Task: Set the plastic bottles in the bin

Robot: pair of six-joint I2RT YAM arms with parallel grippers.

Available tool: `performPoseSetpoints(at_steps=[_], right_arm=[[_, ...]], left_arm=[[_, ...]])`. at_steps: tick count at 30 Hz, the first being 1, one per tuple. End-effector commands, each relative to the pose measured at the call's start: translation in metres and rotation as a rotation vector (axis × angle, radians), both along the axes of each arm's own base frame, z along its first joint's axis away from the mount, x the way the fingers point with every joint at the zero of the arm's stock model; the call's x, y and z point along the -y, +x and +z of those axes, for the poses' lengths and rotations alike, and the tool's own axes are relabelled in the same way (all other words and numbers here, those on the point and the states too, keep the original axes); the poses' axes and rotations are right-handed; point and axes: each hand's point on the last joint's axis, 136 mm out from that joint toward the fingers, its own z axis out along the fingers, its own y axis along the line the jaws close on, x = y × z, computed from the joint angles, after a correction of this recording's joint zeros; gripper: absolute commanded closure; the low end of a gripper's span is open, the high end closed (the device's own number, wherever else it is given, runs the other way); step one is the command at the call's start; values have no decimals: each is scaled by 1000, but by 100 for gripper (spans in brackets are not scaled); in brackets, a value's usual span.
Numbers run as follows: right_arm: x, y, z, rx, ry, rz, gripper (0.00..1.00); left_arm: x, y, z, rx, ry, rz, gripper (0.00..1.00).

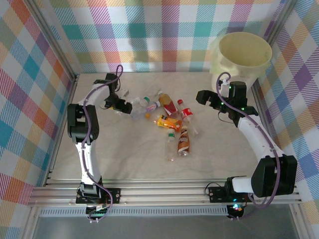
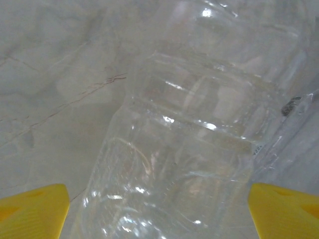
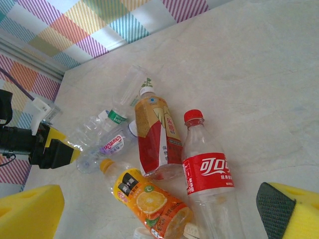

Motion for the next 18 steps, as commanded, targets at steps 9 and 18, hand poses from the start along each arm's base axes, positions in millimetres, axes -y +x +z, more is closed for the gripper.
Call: performPoseSetpoints(at_steps=[9,18], right_arm=[[1,-2,7,4,-4,-2,0],[-7,0,17,58,86,10,0]], left_arm=[[4,6,4,30,-35,16,27],[27,6,60,221,-237,121,37]])
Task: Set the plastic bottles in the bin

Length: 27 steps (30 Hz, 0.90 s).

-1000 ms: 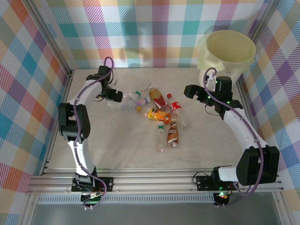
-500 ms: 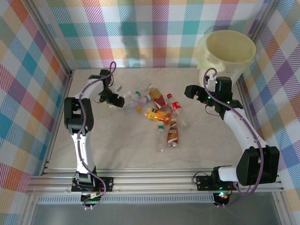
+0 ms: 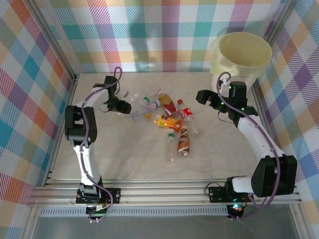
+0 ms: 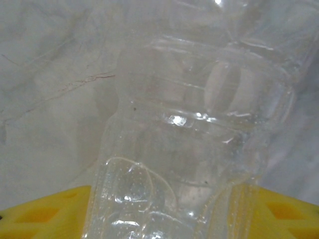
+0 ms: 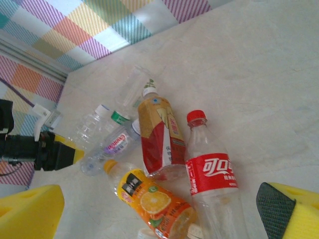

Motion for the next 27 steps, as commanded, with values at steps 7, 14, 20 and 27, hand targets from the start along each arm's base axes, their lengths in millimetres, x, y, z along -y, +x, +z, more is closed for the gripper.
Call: performPoseSetpoints(at_steps=[7,14,20,27], right_arm=[[-13,2,27,145,185,3,0],[-39,-5,30,178,211,94,0],[-69,-15,38,219,231,226,0],[-116,-36,54,248,278,453,0]], left_arm=[[62,-9,105,345,-327,44,39],[115,-43,145,491,-456,9,43],[166,-78,167,554,-510,-73,45],[220,-113,166,504,-653,-121,46]])
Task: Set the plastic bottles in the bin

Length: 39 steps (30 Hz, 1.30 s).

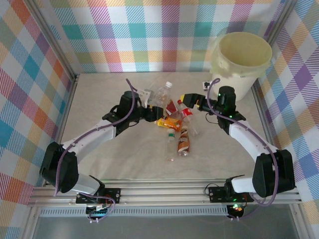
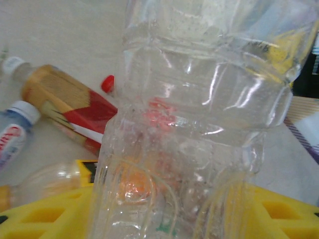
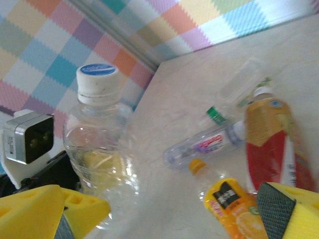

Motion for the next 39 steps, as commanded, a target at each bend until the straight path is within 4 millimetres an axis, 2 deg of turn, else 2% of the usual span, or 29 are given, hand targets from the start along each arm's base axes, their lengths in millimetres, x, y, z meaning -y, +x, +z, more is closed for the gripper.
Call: performPoseSetpoints(at_steps=[1,4,7,11,15,20,24,28,32,35,39], right_arm=[[-30,-14,33,117,54,169,0],[-48,-21,39,134,79,247,0],[-58,-18,37,146,61,235,0],[-62,-6,28,117,28,162,0],[-69,-9,23,109,24,195,2],[-70,-10,14,36,-7,202,15],[-68,-8,7,8,-20,182,29],[-67,-6,6,-5,-26,170,40],[-64,-1,8,6,-38,134,47],[-60,2,10,19,-51,98,51],[-52,5,7,31,-71,41,55]], left_arm=[[17,-9,14,18,-82,-3,46],[24,-17,13,17,-83,-19,46],[29,-24,17,27,-101,-47,46],[34,-29,20,29,-119,-83,46],[36,-30,20,35,-124,-89,46],[37,-30,18,35,-118,-89,46],[39,-30,16,36,-109,-94,46],[40,-29,13,35,-93,-92,46],[39,-27,11,28,-75,-88,45],[36,-25,6,14,-58,-63,38],[31,-23,1,-1,-25,-35,19]])
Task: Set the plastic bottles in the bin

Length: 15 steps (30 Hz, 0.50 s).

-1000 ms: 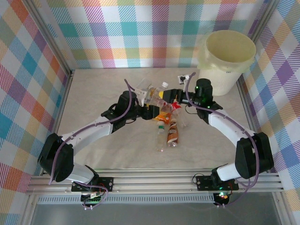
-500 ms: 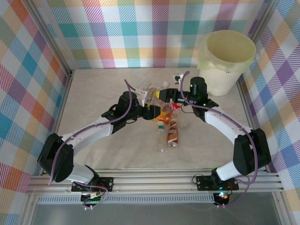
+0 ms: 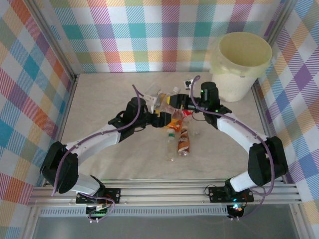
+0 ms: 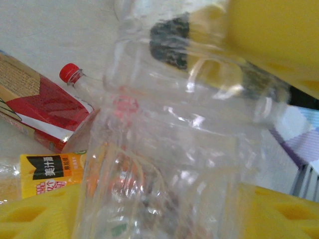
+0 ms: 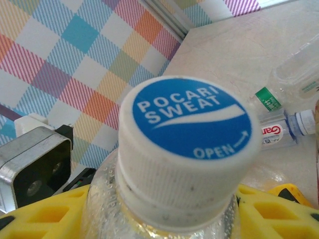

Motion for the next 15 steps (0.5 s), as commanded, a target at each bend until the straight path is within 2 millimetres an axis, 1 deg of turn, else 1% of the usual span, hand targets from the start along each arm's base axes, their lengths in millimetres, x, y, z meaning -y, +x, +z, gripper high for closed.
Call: performPoseSetpoints(at_steps=[1,3,5,8,12,15], right_arm=[[12,7,9,58,-33,-86,56],[17,10,10,65,-36,-121,57],[22,15,10,64,-34,-166,58],[29,22,10,58,-25,-219,58],[45,35,13,51,-21,-312,60],[61,45,21,65,-10,-371,61]], left_arm=[[4,-1,5,19,23,-10,16],[6,-5,7,22,18,-36,12],[11,-11,9,28,-1,-76,9],[11,-12,11,36,-18,-79,7],[1,-6,11,48,-8,-12,2],[-6,-5,12,67,-14,25,0]])
